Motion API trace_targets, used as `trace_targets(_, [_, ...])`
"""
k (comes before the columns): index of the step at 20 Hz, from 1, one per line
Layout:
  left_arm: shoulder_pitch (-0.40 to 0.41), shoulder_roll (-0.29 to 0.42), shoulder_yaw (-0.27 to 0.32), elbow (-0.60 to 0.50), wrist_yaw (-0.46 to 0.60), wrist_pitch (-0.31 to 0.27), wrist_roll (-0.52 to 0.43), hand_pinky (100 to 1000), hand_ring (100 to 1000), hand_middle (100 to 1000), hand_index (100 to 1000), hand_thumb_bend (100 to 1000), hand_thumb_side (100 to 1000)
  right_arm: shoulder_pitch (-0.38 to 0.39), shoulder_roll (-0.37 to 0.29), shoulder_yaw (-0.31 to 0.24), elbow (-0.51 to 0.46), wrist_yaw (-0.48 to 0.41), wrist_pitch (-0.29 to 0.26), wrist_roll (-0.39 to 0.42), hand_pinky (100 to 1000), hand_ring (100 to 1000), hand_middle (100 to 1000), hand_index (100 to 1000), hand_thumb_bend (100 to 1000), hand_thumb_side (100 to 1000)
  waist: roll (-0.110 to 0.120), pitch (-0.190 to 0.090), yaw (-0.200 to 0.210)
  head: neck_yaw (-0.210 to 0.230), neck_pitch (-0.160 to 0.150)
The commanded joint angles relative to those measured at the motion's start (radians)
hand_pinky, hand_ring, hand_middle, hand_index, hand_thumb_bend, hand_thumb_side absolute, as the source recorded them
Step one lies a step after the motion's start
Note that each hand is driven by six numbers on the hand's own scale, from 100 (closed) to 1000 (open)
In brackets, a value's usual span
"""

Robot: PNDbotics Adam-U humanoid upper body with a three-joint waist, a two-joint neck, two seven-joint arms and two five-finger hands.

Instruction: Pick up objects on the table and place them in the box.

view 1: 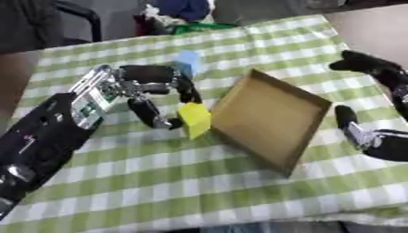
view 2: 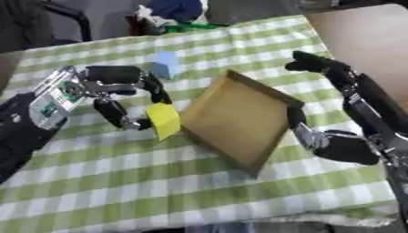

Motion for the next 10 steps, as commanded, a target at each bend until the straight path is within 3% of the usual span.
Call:
trace_targets(1, [-0.045, -0.038, 0.049, -0.004, -0.043, -0.350, -0.329, 723, 629, 581, 726, 257, 100, -0.018, -0.017, -0.010, -0.021, -0.007, -0.004, -0.003, 905, 871, 827, 1000, 100, 471, -0.009, -0.013, -0.003, 0.003, 0.005])
trace_targets(10, [-0.091, -0.272, 0.067, 0.068, -0.255, -0.350, -0.236, 749, 672, 623, 770, 307, 109, -0.039, -0.018, -0.003, -0.021, -0.018, -0.013, 0.001, 904, 872, 830, 1000, 100, 460, -0.018, -0.006, -0.028, 0.025, -0.003])
